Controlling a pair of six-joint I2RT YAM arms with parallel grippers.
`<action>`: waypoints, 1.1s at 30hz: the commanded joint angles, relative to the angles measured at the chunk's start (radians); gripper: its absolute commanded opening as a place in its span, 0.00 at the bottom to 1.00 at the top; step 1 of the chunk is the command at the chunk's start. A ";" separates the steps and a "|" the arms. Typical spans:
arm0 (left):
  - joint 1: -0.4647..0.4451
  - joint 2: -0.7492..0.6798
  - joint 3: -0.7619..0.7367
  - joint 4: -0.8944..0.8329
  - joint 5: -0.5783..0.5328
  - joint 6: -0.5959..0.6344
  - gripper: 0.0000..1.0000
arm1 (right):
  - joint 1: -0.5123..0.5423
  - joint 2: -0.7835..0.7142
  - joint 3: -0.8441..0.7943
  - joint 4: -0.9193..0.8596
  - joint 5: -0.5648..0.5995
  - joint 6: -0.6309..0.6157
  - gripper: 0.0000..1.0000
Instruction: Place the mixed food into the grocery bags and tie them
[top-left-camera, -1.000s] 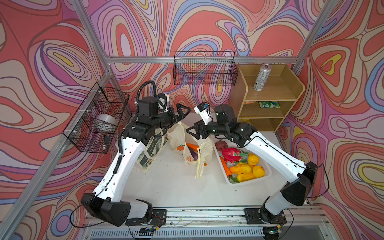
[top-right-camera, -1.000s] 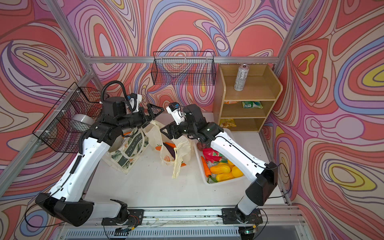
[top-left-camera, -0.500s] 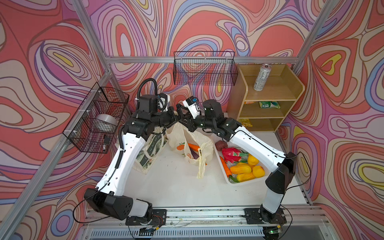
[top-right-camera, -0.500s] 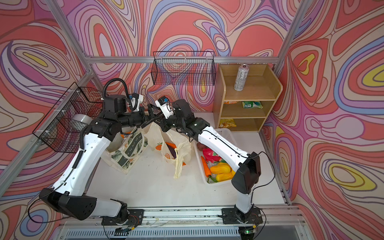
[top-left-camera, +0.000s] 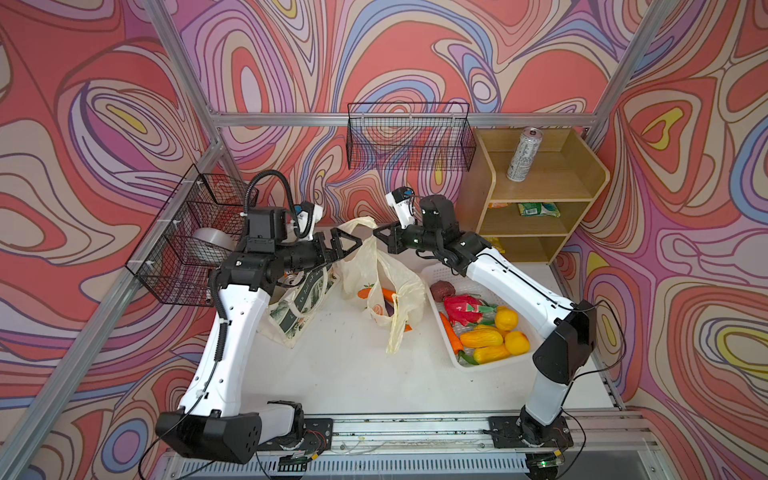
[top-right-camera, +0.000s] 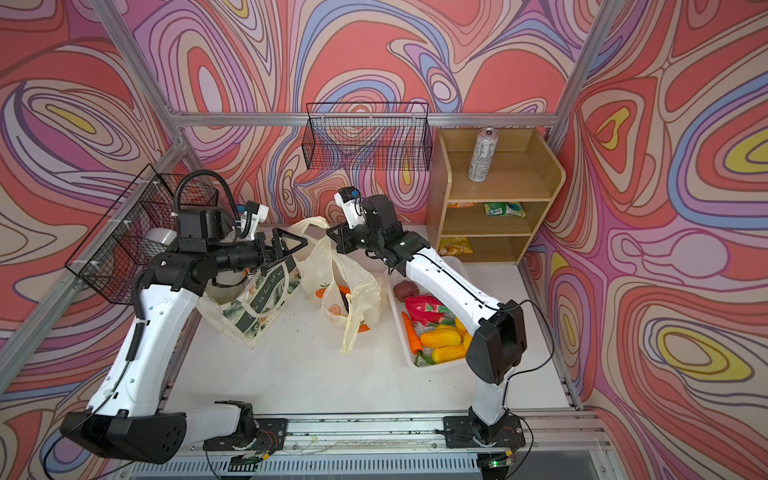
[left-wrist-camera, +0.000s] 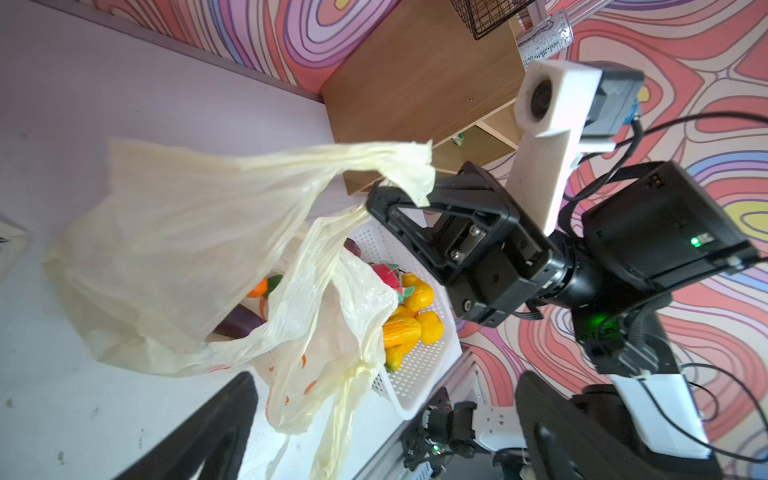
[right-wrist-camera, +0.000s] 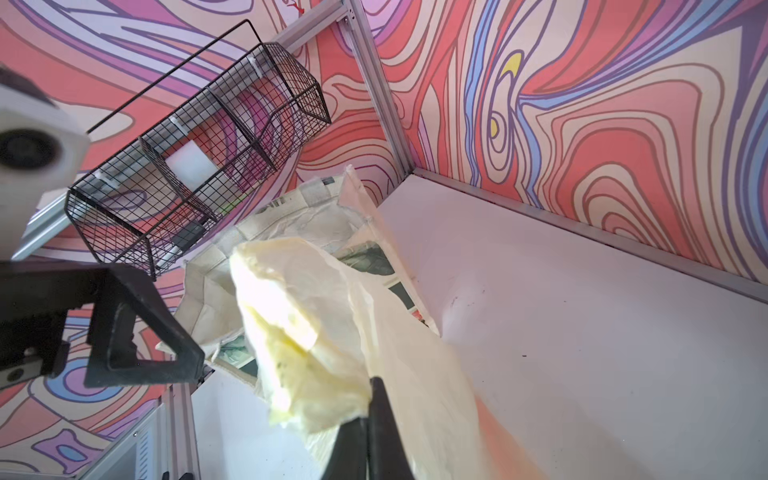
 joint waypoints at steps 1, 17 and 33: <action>0.002 -0.155 -0.063 0.083 -0.201 0.084 1.00 | 0.009 -0.065 0.042 -0.014 -0.073 0.004 0.00; -0.010 -0.153 -0.231 0.581 -0.108 0.276 1.00 | 0.009 -0.099 0.178 -0.094 -0.192 -0.008 0.00; -0.136 -0.051 -0.214 0.573 -0.083 0.445 1.00 | 0.010 -0.055 0.232 -0.209 -0.329 -0.063 0.00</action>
